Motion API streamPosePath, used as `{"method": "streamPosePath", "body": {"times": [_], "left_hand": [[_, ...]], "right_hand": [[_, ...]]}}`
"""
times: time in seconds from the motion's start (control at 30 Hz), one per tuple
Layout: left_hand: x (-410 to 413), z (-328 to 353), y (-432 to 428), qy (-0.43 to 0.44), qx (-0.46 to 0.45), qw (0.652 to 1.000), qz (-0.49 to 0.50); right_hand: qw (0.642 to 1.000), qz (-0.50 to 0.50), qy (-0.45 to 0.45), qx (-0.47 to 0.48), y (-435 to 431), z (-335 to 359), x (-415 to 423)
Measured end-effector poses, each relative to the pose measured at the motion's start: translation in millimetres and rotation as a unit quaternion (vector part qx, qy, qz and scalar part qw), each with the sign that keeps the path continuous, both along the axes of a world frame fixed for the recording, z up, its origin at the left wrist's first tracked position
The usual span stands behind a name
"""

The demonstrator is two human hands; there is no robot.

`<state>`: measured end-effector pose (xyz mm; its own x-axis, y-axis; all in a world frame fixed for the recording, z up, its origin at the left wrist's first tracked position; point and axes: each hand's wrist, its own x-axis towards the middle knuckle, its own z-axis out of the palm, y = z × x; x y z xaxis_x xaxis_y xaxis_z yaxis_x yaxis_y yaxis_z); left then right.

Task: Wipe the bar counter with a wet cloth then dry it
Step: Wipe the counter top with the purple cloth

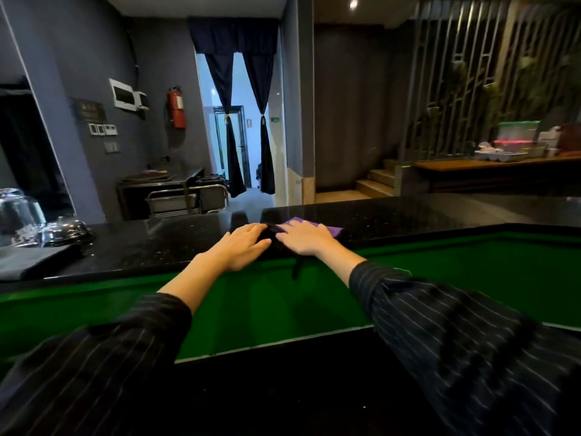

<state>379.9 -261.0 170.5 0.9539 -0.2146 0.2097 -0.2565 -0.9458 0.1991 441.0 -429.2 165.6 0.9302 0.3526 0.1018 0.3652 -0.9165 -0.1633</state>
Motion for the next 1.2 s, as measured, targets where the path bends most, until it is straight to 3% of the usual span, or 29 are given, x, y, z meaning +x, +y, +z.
{"method": "streamPosePath", "body": {"times": [0.23, 0.4, 0.47, 0.57, 0.67, 0.77, 0.9, 1.0, 1.07, 1.2], "left_hand": [[9.9, -12.3, -49.2, 0.039, 0.095, 0.995, 0.012], [12.2, -9.4, -50.8, 0.055, 0.082, 0.994, 0.038], [14.8, -2.5, -55.0, 0.081, 0.076, 0.992, 0.054], [23.1, 10.1, -71.1, 0.124, 0.055, 0.985, 0.106], [28.2, 10.4, -94.6, 0.123, 0.032, 0.984, 0.127], [29.9, -4.7, -109.7, 0.102, 0.044, 0.988, 0.107], [35.7, -9.5, -109.5, 0.114, 0.052, 0.987, 0.103], [35.7, -9.6, -108.5, 0.116, 0.060, 0.986, 0.101], [35.8, -8.5, -109.6, 0.120, 0.064, 0.985, 0.102], [33.5, -6.3, -111.9, 0.125, 0.068, 0.984, 0.108]], "right_hand": [[0.984, -0.167, 0.052, 0.008, -123.4, 7.3, 38.4], [0.958, -0.277, 0.061, -0.039, -95.1, 14.8, 36.1], [0.969, -0.240, 0.047, -0.042, -79.2, 12.4, 31.4], [0.997, -0.069, 0.016, -0.025, -79.9, 1.5, 25.9], [0.996, 0.075, 0.011, -0.042, -117.1, 4.5, 19.4], [0.999, 0.027, 0.018, 0.012, -169.0, 6.0, 34.9], [0.989, -0.123, 0.076, -0.017, -200.0, 7.9, 55.2], [0.981, -0.171, 0.081, -0.035, -180.5, 12.7, 50.5], [0.987, -0.138, 0.070, -0.041, -160.7, 11.9, 44.5], [0.997, 0.020, 0.064, -0.041, -149.0, 6.7, 32.4]]}}
